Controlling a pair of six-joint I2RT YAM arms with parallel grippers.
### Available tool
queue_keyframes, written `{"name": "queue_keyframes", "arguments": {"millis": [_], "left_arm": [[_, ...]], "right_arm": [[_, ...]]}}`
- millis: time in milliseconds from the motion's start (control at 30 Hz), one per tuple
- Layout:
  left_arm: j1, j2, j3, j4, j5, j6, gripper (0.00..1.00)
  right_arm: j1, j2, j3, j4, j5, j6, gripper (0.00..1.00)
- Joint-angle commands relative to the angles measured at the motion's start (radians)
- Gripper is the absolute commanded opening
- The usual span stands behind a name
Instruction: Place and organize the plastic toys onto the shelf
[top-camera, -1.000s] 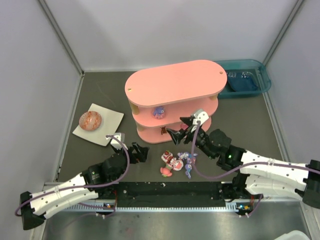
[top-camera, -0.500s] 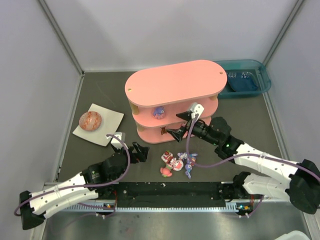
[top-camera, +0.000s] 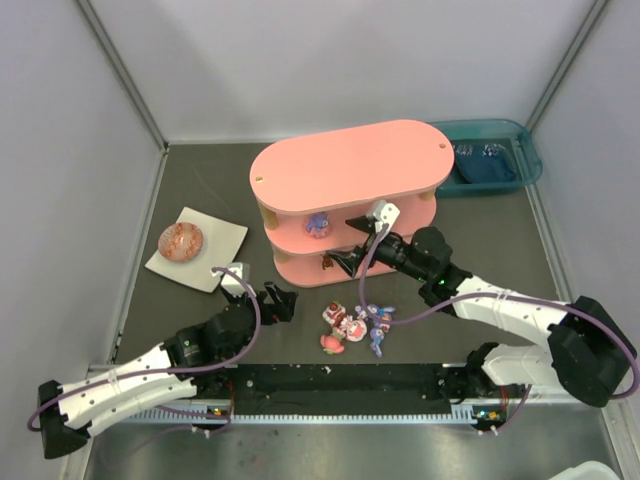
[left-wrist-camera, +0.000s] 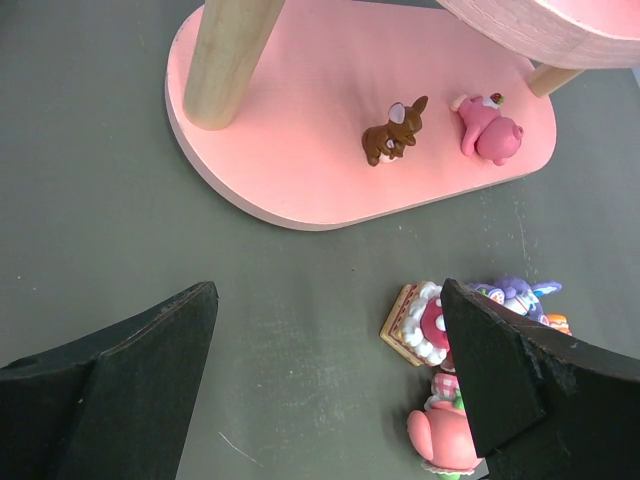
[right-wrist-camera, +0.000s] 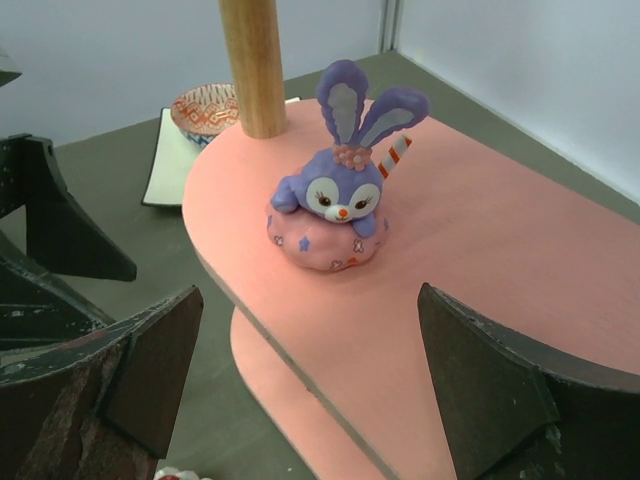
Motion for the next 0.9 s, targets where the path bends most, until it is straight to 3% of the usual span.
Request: {"name": "queue_keyframes", "arguments": {"millis": [0,433,867], "left_arm": [[-0.005,0.007,0.039,0.013,-0.017,0.001,0.99],[-0.005,-0.024,0.036,-0.007,-0.017,0.006,0.99],[-0.005,-0.068,0.019,-0.038,-0.025,-0.002,0.99]], "right_arm": [[-0.013,0.06,0.08,0.096,-0.025,-0.007,0.89],[-0.013,0.164,0.154,0.113,-0.051,-0.018,0.88],[-0.013,0.206,0.12,0.165,-0.065,-0.006,0.88]]}}
